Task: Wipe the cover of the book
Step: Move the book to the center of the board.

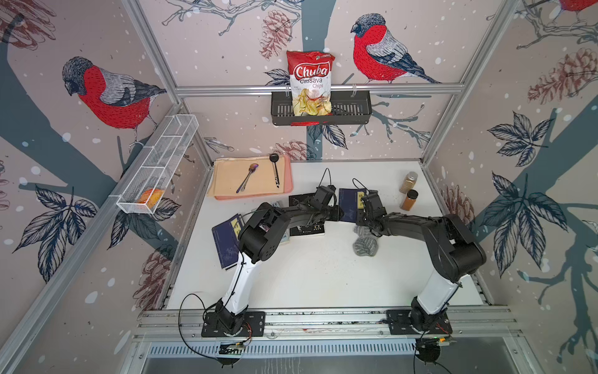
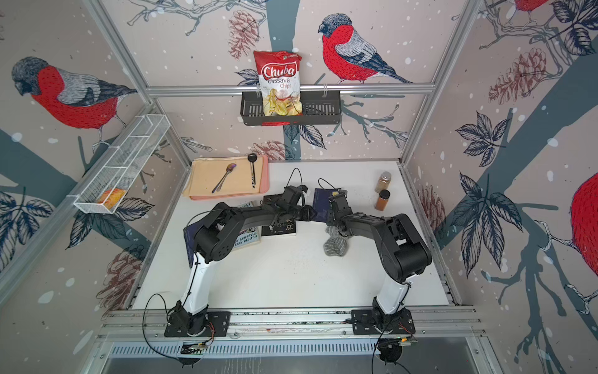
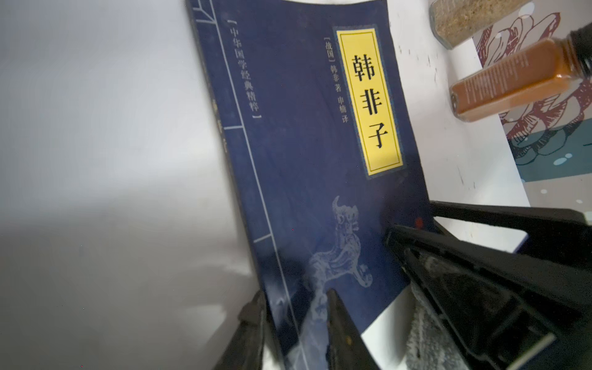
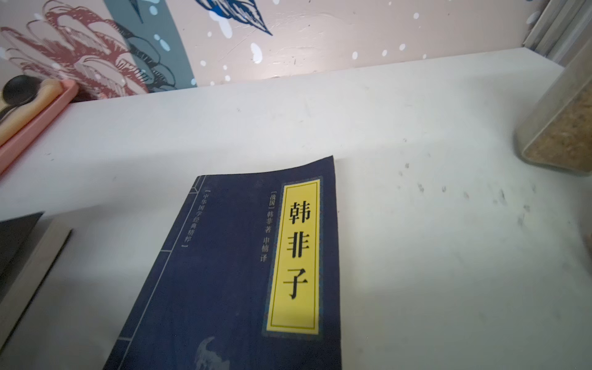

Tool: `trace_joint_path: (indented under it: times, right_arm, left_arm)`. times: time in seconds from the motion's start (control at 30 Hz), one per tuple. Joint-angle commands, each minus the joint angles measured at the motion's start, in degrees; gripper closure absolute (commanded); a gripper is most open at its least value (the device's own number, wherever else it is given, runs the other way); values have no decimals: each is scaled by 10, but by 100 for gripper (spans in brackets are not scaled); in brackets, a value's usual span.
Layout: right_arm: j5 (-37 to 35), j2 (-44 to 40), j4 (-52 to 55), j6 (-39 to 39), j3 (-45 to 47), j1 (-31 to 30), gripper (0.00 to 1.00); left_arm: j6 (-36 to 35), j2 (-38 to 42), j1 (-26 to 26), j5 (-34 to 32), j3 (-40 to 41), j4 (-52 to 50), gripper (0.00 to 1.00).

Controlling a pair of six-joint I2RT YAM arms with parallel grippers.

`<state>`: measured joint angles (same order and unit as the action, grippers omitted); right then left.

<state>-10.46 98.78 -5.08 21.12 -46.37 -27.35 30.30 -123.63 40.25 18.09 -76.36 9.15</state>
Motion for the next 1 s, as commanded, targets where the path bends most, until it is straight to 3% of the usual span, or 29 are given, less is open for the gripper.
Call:
trace_joint_path:
  times: [0.0, 0.13, 0.3, 0.37, 0.4, 0.47, 0.7, 0.97]
  right_arm:
    - [36, -44, 7, 23, 46, -39, 56]
    - [23, -124, 7, 60, 123, -91, 56]
    - [-2, -230, 31, 103, 180, -144, 55]
    - [-15, -265, 51, 108, 185, -148, 47]
    - [-28, -283, 67, 109, 183, -148, 38]
    - [-59, -301, 110, 109, 169, -148, 29]
    - [-147, -340, 237, 142, 132, -178, 24]
    - [-156, -357, 222, 235, 200, -238, 24]
  left_arm:
    - [42, 59, 23, 44, 102, 98, 68]
    - [54, 123, 59, 27, 202, 128, 68]
    - [54, 172, 130, -17, 253, 102, 65]
    - [61, 183, 148, -30, 265, 96, 62]
    - [65, 190, 153, -40, 271, 95, 61]
    - [64, 204, 155, -56, 282, 90, 59]
    - [18, 260, 152, -156, 252, -26, 47]
    - [-18, 283, 108, -152, 239, -40, 41]
